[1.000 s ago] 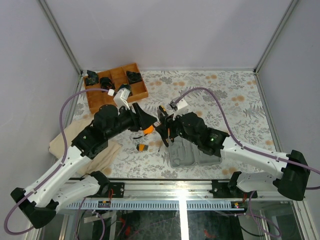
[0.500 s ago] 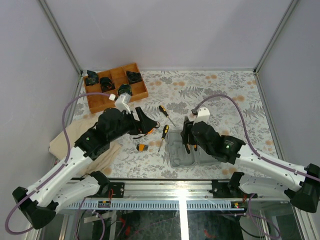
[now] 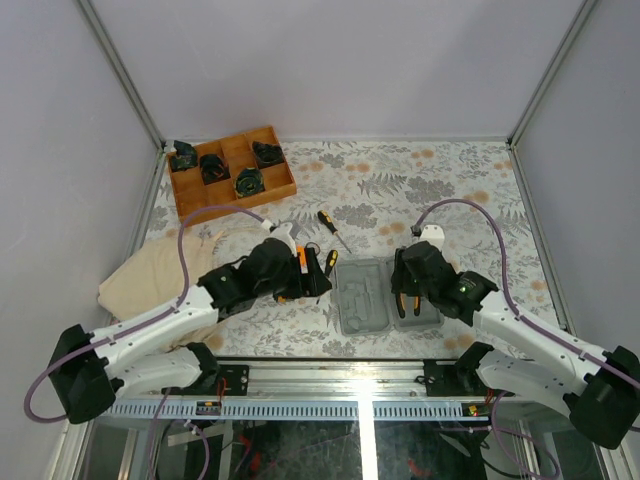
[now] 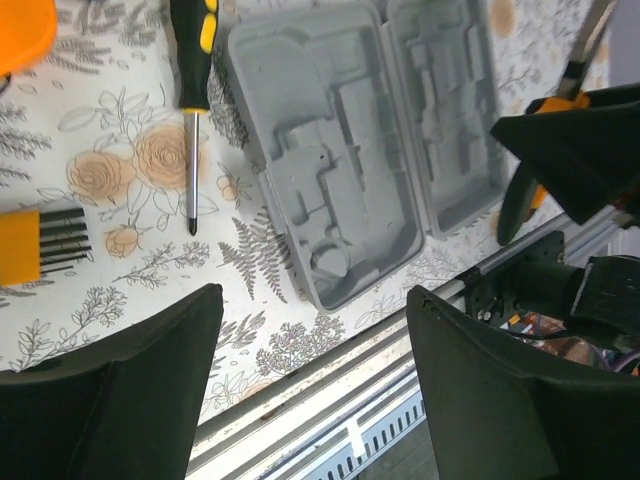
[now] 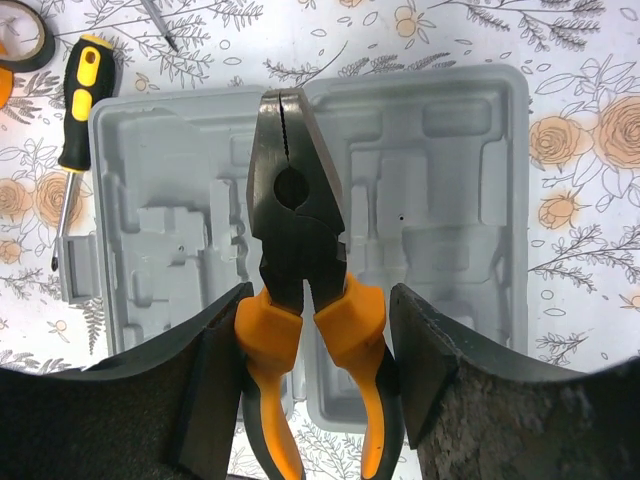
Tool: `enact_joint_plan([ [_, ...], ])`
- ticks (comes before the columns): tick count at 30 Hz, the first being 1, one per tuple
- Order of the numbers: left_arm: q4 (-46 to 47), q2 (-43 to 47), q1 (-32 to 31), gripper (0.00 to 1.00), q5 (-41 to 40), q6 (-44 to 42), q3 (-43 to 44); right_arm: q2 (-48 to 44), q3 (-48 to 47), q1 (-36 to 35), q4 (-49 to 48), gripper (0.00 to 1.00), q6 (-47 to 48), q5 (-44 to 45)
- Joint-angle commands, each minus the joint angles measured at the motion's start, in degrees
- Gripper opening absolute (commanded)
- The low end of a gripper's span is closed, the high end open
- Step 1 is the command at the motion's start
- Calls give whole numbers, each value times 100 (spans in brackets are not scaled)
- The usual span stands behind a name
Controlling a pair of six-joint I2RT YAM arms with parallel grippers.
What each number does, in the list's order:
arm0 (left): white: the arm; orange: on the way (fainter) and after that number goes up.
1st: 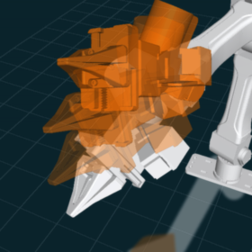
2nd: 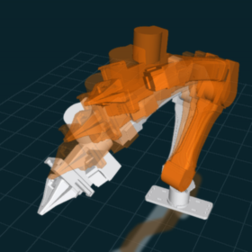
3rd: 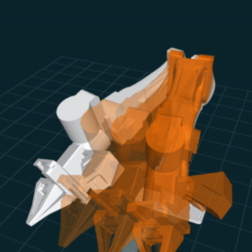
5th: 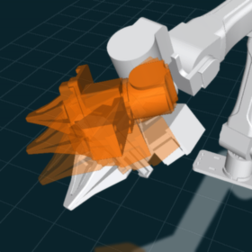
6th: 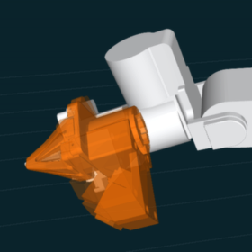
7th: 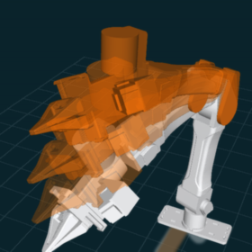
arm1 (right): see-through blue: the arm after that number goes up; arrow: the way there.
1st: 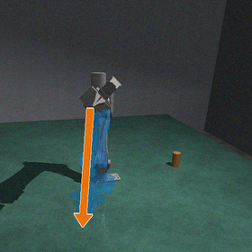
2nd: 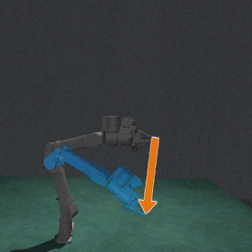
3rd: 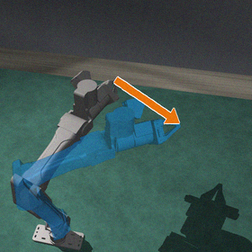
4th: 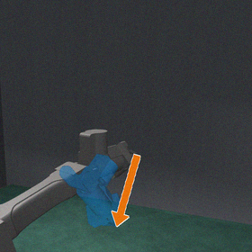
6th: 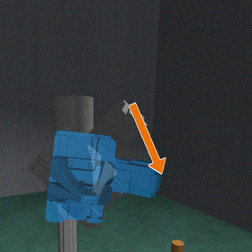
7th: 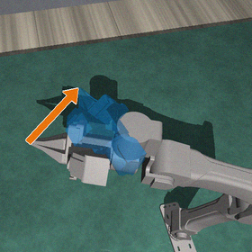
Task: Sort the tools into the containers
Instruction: Move the storage box to the center of the board.
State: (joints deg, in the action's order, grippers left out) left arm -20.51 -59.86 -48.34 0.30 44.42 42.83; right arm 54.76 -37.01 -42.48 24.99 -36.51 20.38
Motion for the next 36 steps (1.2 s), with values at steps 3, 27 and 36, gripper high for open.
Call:
enact_joint_plan([
  [3,891,-583,-306,72,-653,336,-215,-243,49,60,-383,0,-57,-215],
  [27,1662,-2124,-317,73,-434,462,-128,-69,19,144,-71,0,32,-67],
  [36,1866,-2190,-316,73,-402,483,-230,-27,14,180,-72,0,56,-183],
])
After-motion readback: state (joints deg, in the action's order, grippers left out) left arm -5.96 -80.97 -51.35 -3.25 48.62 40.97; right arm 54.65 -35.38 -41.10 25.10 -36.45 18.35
